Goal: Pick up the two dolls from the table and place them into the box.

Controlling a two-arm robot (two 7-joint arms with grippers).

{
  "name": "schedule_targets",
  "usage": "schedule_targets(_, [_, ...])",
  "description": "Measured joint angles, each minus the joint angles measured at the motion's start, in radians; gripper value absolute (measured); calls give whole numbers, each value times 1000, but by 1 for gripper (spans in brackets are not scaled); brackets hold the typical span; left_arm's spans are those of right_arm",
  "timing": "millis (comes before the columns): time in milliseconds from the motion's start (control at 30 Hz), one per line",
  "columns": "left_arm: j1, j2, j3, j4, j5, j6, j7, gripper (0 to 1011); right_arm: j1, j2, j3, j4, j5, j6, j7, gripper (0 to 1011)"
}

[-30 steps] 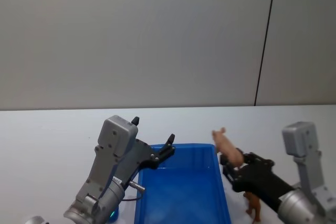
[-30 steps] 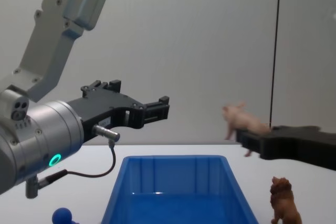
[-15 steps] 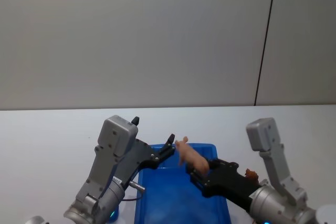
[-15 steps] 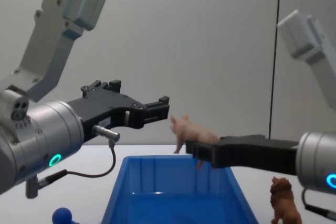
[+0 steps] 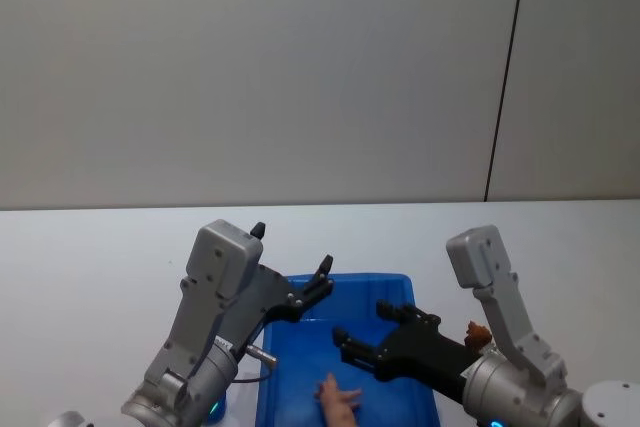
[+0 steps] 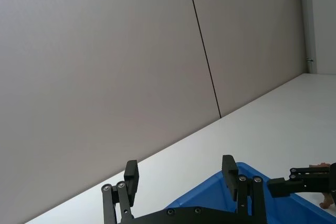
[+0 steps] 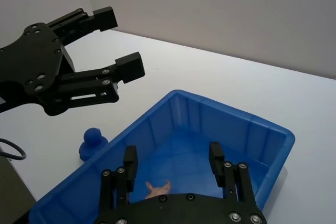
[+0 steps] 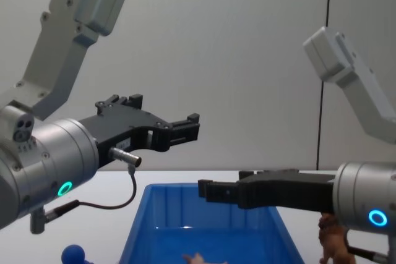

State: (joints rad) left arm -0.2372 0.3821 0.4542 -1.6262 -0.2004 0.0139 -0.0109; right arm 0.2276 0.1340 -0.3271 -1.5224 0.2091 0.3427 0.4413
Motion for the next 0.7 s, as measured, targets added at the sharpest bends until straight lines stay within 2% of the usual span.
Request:
schedule_targets(200, [0, 0, 0, 0, 0, 0, 0, 1002, -6, 8, 1, -19, -15, -8, -31, 960])
schedule_targets(300, [0, 0, 0, 0, 0, 0, 0, 1002, -13, 14, 3, -34, -20, -11, -48, 1001])
schedule_targets(700, [0, 0, 0, 0, 0, 0, 0, 1002, -73, 61, 27, -137, -28, -14, -170, 1001])
